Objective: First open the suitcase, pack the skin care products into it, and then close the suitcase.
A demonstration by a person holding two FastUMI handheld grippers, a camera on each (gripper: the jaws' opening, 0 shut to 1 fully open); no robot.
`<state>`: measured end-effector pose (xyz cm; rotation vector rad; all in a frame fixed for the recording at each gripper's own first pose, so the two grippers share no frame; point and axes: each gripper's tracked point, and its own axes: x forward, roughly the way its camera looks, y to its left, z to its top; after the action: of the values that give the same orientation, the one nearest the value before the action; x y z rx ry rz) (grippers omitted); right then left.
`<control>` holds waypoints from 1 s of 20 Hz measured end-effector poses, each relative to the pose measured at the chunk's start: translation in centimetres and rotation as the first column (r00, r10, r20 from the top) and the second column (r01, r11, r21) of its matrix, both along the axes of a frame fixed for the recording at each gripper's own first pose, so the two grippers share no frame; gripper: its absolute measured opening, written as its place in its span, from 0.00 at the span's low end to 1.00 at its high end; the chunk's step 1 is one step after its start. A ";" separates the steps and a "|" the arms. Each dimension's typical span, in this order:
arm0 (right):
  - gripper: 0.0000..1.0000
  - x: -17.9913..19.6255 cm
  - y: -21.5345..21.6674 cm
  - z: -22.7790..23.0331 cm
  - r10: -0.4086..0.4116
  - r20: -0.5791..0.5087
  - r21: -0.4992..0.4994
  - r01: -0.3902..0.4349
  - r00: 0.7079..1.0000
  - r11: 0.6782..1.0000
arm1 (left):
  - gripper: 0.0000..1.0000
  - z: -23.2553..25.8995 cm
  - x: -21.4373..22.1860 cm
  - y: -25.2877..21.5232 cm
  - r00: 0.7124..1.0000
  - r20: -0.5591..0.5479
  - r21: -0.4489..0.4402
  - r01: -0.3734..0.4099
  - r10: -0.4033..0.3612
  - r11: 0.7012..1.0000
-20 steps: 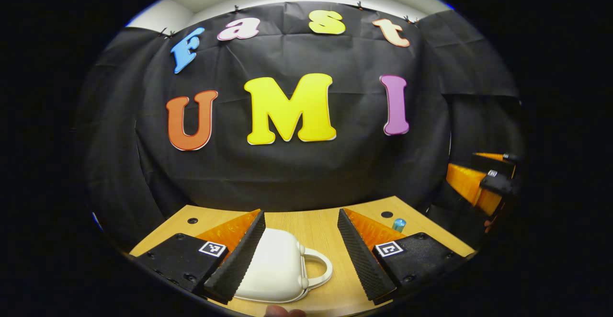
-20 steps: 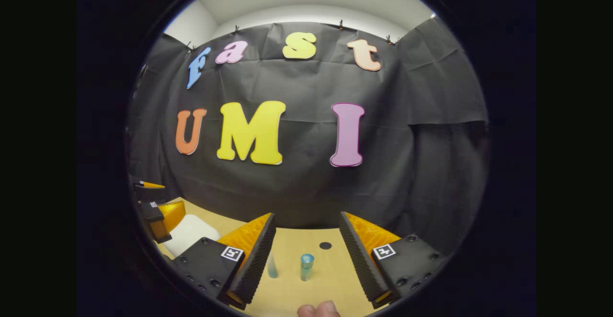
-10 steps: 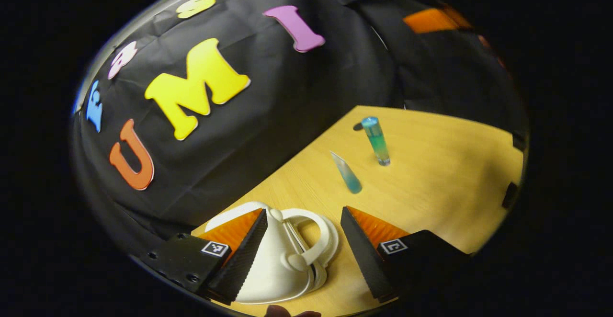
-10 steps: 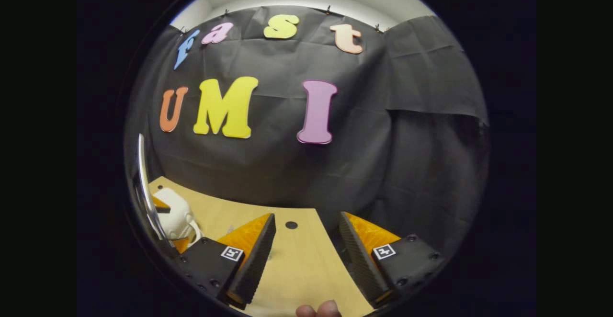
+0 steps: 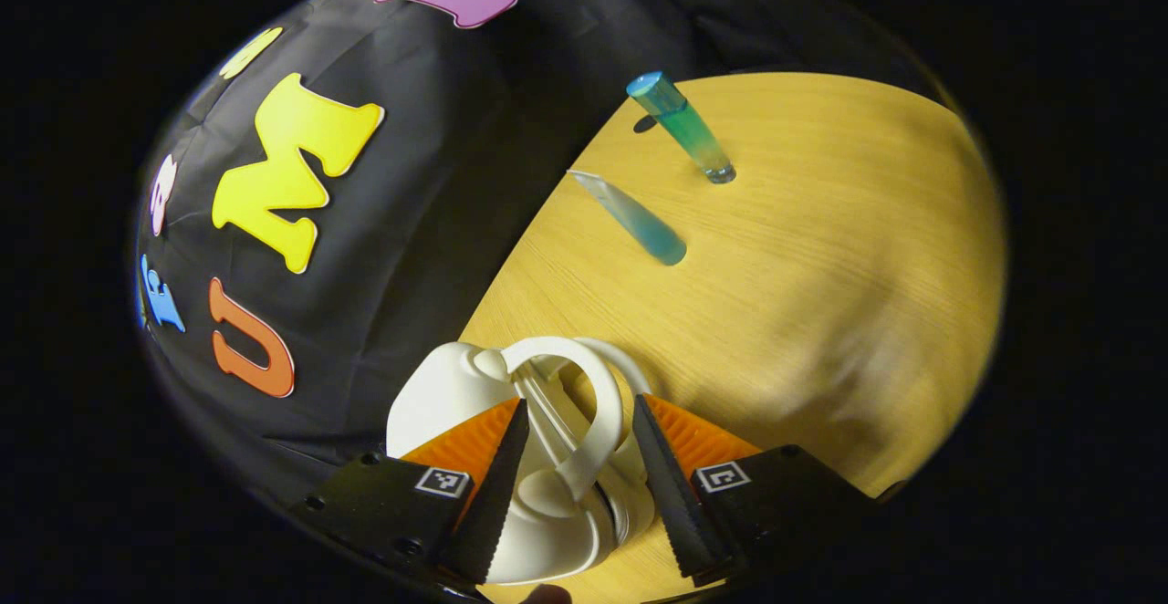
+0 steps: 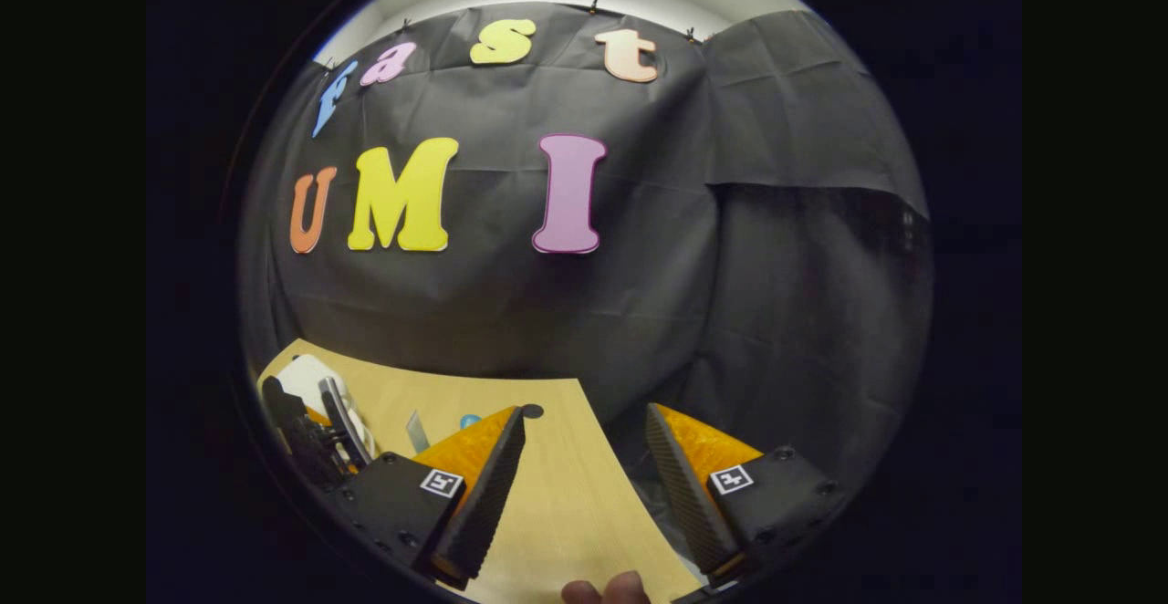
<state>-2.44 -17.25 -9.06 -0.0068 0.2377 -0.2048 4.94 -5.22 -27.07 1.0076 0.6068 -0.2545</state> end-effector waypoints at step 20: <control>0.79 1.1 3.9 0.8 0.070 0.025 0.053 -0.071 0.997 0.996 | 0.06 3.7 0.4 0.8 0.999 -0.005 0.018 -0.049 0.049 0.999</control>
<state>-1.29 -13.38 -8.25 0.0407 0.2198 -0.1279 5.30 -4.42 -23.36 1.0080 0.6391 -0.2095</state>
